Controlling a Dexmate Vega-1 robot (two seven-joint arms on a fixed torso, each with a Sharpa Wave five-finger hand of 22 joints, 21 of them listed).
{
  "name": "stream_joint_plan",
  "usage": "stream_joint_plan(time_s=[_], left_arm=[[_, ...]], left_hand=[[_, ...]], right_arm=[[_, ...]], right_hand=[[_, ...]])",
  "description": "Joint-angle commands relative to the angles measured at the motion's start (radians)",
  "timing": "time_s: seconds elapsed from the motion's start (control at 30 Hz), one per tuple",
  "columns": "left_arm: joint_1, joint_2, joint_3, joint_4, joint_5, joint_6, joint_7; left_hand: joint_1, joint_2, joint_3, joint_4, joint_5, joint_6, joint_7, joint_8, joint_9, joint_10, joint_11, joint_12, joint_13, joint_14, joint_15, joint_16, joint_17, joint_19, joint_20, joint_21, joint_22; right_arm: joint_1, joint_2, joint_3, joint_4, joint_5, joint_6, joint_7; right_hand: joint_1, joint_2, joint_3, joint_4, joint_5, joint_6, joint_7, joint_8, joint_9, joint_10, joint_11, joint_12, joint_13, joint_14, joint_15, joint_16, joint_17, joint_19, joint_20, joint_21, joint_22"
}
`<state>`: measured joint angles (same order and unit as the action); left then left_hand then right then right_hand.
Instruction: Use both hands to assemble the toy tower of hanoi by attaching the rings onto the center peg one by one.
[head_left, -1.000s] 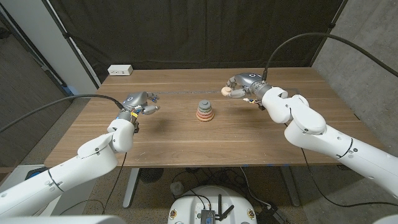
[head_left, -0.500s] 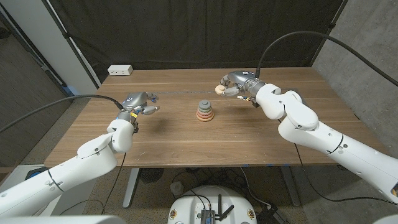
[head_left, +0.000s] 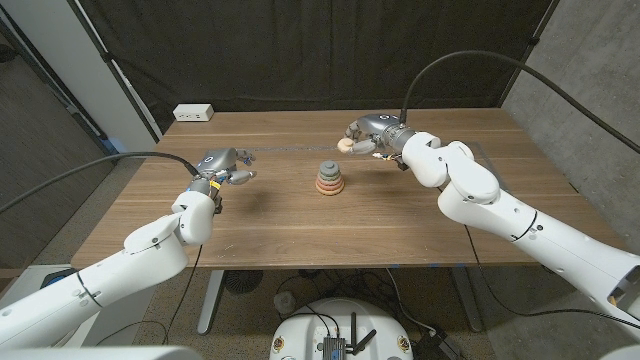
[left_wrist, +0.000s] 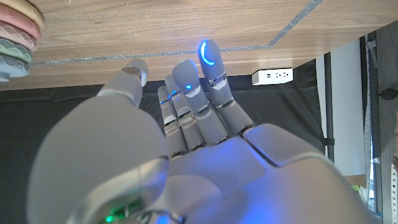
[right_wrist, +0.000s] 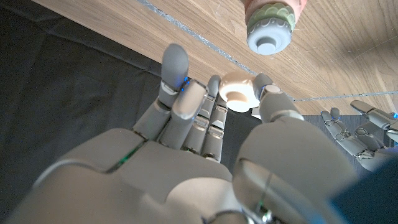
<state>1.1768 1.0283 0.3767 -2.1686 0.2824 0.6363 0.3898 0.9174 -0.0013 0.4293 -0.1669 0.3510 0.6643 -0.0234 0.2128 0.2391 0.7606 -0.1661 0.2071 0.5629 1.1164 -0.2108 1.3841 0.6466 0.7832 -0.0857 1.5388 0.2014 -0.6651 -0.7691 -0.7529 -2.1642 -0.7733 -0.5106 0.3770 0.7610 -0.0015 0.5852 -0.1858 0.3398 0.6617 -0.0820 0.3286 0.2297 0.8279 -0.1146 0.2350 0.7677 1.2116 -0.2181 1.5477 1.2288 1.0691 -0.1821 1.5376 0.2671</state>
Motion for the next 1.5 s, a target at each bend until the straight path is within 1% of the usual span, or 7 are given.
stream_joint_plan(time_s=[0.03,0.57,0.83,1.1,1.23,1.5], left_arm=[[-0.001,-0.001,0.002,-0.002,0.002,0.004,-0.006],[-0.019,-0.009,0.013,0.008,0.008,0.0,-0.014],[-0.021,-0.009,0.014,0.014,0.006,0.002,-0.018],[-0.023,-0.01,0.011,0.022,0.001,0.001,-0.016],[-0.025,-0.01,0.01,0.024,0.0,0.0,-0.016],[-0.028,-0.008,0.009,0.029,-0.003,0.001,-0.018]], left_hand=[[-0.005,0.001,0.006,0.0,-0.002,0.005,0.001,-0.003,0.006,0.009,-0.002,0.004,0.003,0.011,-0.009,0.001,0.002,0.008,-0.123,0.004,0.002],[-0.006,0.002,0.009,0.0,-0.003,0.01,0.001,-0.003,0.006,0.012,-0.008,0.005,0.004,0.013,-0.009,0.002,0.004,0.01,-0.123,0.004,0.0],[-0.007,0.001,0.012,0.0,-0.005,0.012,0.0,-0.003,0.006,0.015,-0.006,0.005,0.004,0.014,-0.009,0.002,0.006,0.013,-0.123,0.005,0.001],[-0.007,0.002,0.013,0.0,-0.005,0.015,0.0,-0.002,0.006,0.016,-0.006,0.004,0.004,0.017,-0.008,0.005,0.01,0.015,-0.123,0.004,0.0],[-0.008,0.002,0.014,0.0,-0.005,0.015,0.0,-0.002,0.007,0.017,-0.007,0.005,0.004,0.016,-0.008,0.004,0.009,0.015,-0.124,0.004,0.0],[-0.008,0.001,0.017,-0.001,-0.006,0.019,0.0,-0.002,0.007,0.02,-0.008,0.005,0.006,0.022,-0.009,0.007,0.013,0.018,-0.124,0.006,0.002]], right_arm=[[0.032,0.037,-0.023,0.04,-0.016,0.031,0.028],[0.071,0.083,-0.056,0.077,-0.048,0.039,0.064],[0.102,0.114,-0.08,0.122,-0.052,0.048,0.086],[0.122,0.136,-0.095,0.157,-0.047,0.058,0.09],[0.136,0.145,-0.115,0.176,-0.067,0.051,0.099],[0.147,0.158,-0.13,0.198,-0.068,0.049,0.111]], right_hand=[[-0.003,0.023,0.029,0.021,0.007,0.065,-0.044,0.003,0.004,0.077,-0.07,-0.001,0.002,0.014,0.001,0.004,0.003,0.004,-0.037,-0.004,0.002],[-0.005,0.023,0.031,0.022,0.007,0.068,-0.045,0.001,0.003,0.079,-0.071,-0.005,0.007,0.015,0.001,0.004,0.003,0.005,-0.036,-0.004,0.003],[-0.007,0.023,0.031,0.022,0.007,0.068,-0.046,0.0,0.003,0.079,-0.074,-0.008,0.009,0.015,0.001,0.004,0.003,0.006,-0.036,-0.004,0.004],[-0.008,0.023,0.032,0.023,0.007,0.068,-0.047,-0.001,0.003,0.085,-0.073,-0.009,0.009,0.015,0.001,0.004,0.003,0.005,-0.037,-0.005,0.003],[-0.009,0.024,0.033,0.023,0.007,0.069,-0.047,-0.001,0.003,0.085,-0.072,-0.011,0.01,0.015,0.001,0.004,0.003,0.005,-0.037,-0.005,0.003],[-0.011,0.024,0.034,0.023,0.007,0.07,-0.047,-0.002,0.003,0.086,-0.072,-0.013,0.012,0.016,0.001,0.003,0.003,0.005,-0.037,-0.006,0.003]])
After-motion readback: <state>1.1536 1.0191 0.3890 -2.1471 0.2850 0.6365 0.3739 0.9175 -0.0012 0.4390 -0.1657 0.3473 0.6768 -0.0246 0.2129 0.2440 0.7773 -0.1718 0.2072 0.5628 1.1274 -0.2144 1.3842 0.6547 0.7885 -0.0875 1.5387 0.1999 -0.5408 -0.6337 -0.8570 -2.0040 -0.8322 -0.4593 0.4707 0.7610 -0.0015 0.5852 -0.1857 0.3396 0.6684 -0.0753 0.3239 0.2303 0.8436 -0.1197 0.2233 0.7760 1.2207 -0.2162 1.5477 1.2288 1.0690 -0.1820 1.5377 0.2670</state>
